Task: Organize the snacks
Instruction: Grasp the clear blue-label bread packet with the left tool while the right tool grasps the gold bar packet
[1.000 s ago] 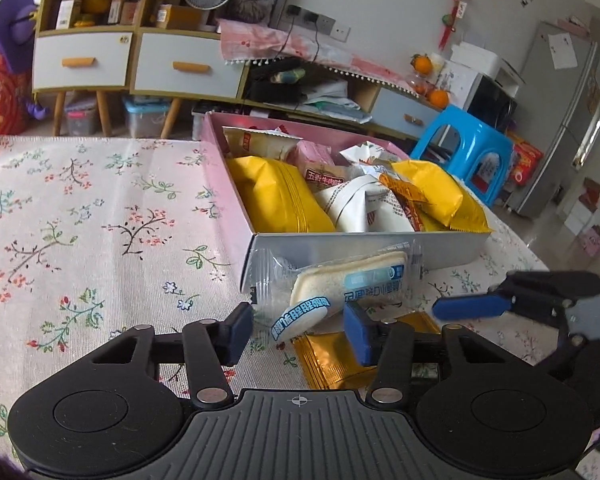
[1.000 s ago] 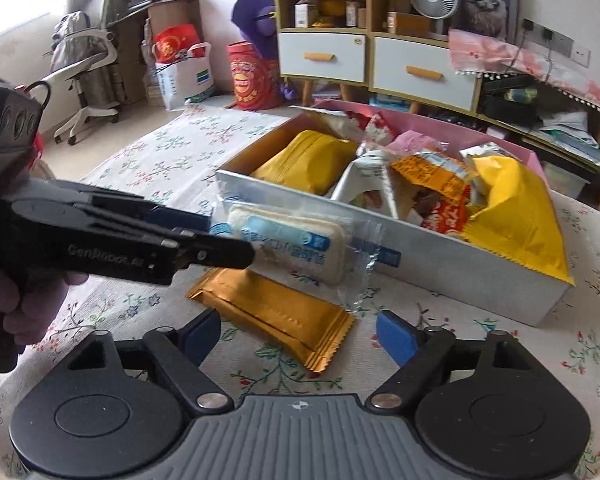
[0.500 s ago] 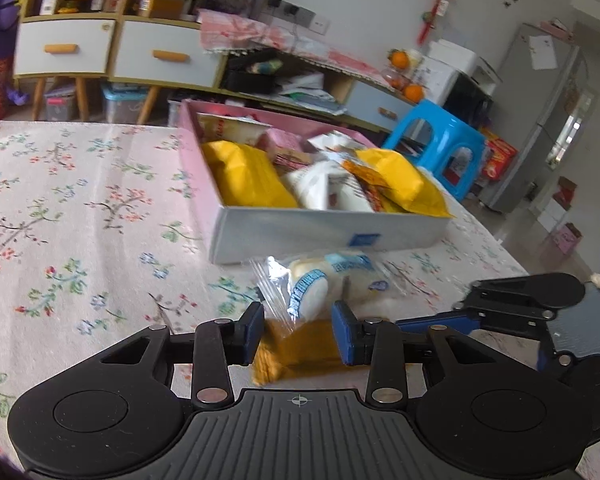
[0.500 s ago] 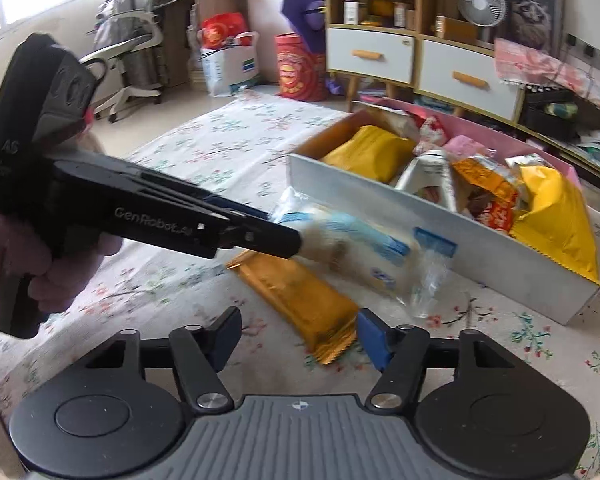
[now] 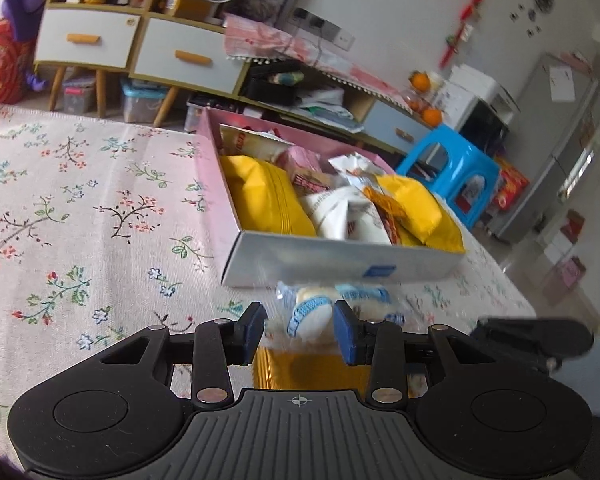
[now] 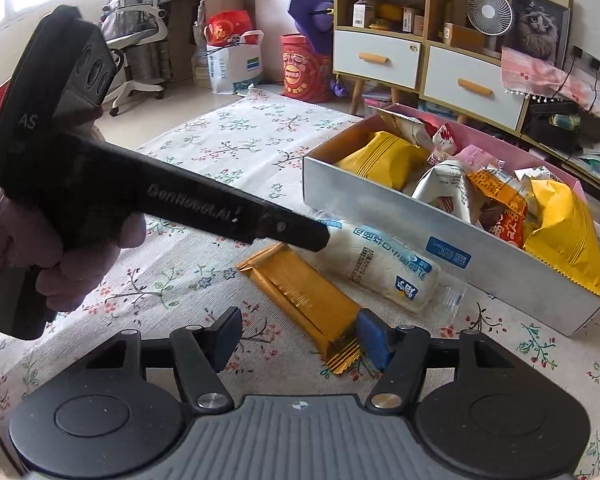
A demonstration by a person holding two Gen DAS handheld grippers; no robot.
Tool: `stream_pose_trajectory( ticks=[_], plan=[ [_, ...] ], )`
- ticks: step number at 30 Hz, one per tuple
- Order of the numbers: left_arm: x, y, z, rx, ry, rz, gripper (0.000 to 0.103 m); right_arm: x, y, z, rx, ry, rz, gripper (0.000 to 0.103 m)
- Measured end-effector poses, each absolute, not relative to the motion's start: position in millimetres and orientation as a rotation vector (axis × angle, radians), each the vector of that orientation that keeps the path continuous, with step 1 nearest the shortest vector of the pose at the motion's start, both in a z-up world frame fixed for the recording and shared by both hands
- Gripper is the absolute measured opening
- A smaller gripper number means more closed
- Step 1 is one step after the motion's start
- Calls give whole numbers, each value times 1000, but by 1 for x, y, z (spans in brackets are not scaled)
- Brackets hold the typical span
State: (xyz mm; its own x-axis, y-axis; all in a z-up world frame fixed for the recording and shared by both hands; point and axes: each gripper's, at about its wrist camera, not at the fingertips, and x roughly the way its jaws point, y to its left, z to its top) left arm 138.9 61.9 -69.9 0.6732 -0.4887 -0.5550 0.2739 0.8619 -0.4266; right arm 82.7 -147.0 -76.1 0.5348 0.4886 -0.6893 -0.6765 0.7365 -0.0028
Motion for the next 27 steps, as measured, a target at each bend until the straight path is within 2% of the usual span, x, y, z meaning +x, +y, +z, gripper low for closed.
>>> stream_pose_trajectory(
  ticks=[4,7,8,12,20,22,23,24,27],
  plan=[
    [144,58,-71,-340,716,-442,34,82,-143,-78,-318,719,691,45],
    [143,51,-69,-268,713,-433,34,79,-141,-80,-359,706,674,30],
    [142,49,-69,-246,713,-433,34,78,-140,-80,-375,699,674,19],
    [138,45,-64,-185,705,-443,34,70,-140,-77,-427,684,718,0],
    [140,37,-41,-53,675,-516,37,59,-154,-72,-460,689,752,0],
    [146,34,-38,-26,684,-543,37,63,-154,-69,-421,688,756,17],
    [149,32,-37,-14,688,-552,37,65,-152,-68,-408,683,760,39],
    [152,31,-37,-3,691,-558,37,67,-149,-67,-402,670,761,47],
    [154,29,-39,15,692,-570,37,76,-137,-70,-427,665,740,47]
  ],
)
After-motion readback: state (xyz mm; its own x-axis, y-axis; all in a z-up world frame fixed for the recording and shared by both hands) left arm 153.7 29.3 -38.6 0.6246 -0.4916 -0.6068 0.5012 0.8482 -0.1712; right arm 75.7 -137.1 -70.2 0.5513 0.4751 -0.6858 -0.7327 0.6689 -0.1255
